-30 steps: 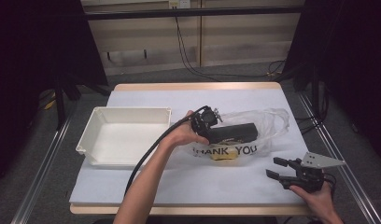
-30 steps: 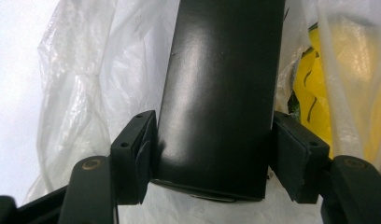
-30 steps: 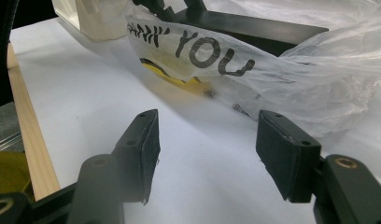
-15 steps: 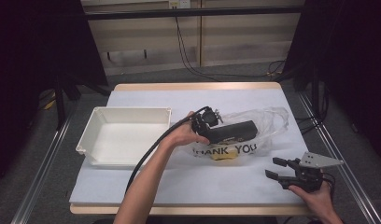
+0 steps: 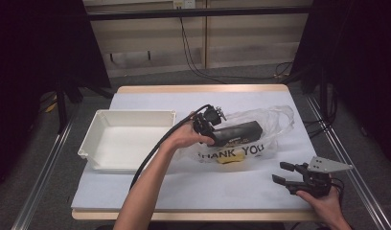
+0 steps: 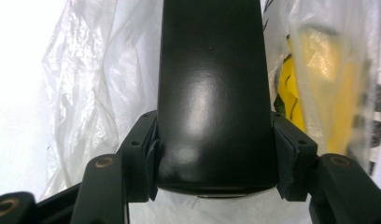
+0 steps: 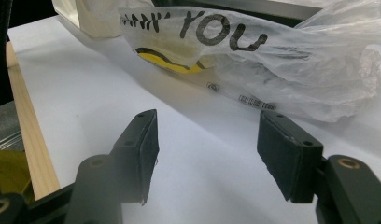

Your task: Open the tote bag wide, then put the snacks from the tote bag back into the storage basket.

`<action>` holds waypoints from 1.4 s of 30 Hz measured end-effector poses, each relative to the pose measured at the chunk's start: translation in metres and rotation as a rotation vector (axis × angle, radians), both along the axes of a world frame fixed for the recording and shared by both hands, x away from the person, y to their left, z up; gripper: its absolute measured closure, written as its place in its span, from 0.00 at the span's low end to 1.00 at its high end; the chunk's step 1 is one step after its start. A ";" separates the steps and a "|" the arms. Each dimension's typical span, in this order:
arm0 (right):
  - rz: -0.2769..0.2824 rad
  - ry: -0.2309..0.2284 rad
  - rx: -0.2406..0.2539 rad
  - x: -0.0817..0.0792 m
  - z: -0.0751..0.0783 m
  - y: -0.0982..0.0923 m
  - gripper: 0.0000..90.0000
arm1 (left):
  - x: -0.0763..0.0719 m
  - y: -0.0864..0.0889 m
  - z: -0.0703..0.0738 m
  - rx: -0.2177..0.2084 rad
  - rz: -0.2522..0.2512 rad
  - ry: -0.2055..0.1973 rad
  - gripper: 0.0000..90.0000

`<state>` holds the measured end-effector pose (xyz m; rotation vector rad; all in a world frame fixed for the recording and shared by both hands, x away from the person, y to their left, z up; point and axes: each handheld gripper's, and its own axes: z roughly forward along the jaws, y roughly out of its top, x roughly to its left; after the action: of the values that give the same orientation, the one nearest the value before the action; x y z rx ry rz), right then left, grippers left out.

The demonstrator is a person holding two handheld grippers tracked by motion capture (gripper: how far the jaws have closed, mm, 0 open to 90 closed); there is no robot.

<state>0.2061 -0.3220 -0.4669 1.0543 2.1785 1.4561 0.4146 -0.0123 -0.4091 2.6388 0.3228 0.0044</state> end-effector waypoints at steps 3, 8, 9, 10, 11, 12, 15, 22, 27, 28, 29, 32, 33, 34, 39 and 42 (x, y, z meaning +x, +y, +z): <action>0.002 0.001 0.005 0.000 0.000 0.000 0.43 | -0.001 0.001 0.005 -0.006 -0.014 -0.008 0.48; 0.003 -0.004 0.008 0.000 0.001 -0.001 0.43 | -0.003 0.000 0.013 -0.001 -0.020 -0.024 0.48; 0.000 -0.004 0.006 0.000 0.001 -0.001 0.43 | -0.003 0.000 0.015 -0.007 -0.018 -0.025 0.48; 0.002 -0.001 0.008 0.000 0.001 -0.001 0.43 | -0.003 0.001 0.016 -0.013 -0.016 -0.026 0.48; 0.002 -0.002 0.007 -0.001 0.001 -0.001 0.43 | -0.003 0.002 0.018 -0.012 -0.024 -0.027 0.48; 0.002 -0.002 0.008 -0.001 0.001 -0.001 0.43 | -0.004 0.003 0.019 -0.019 -0.020 -0.029 0.48; 0.003 -0.006 0.009 -0.001 0.001 -0.001 0.42 | -0.005 0.005 0.022 -0.027 -0.020 -0.037 0.48; 0.001 -0.010 0.017 -0.001 0.002 0.000 0.41 | -0.007 0.012 0.034 -0.049 -0.039 -0.056 0.48; -0.007 -0.016 0.019 -0.001 0.002 0.000 0.37 | -0.009 0.019 0.042 -0.107 -0.033 -0.057 0.48; -0.005 -0.017 0.023 -0.001 0.003 -0.001 0.37 | -0.011 0.019 0.044 -0.100 -0.042 -0.064 0.48; -0.010 -0.022 0.025 -0.001 0.003 -0.001 0.35 | -0.012 0.018 0.045 -0.092 -0.049 -0.068 0.48; -0.015 -0.032 0.033 -0.002 0.004 -0.003 0.33 | -0.015 0.018 0.047 -0.087 -0.068 -0.074 0.48; -0.016 -0.034 0.036 -0.002 0.004 -0.003 0.32 | -0.016 0.019 0.048 -0.098 -0.065 -0.079 0.48; -0.016 -0.038 0.039 -0.003 0.005 -0.003 0.31 | -0.017 0.020 0.049 -0.104 -0.061 -0.076 0.48; -0.032 -0.053 0.041 -0.005 0.007 -0.003 0.23 | -0.025 0.024 0.053 -0.114 -0.079 -0.083 0.48; -0.051 -0.068 0.044 -0.005 0.008 -0.003 0.16 | -0.027 0.027 0.055 -0.125 -0.089 -0.086 0.48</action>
<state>0.2010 -0.3246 -0.4589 1.0515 2.0662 1.5016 0.3872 0.0149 -0.3537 2.5181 0.1712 0.0666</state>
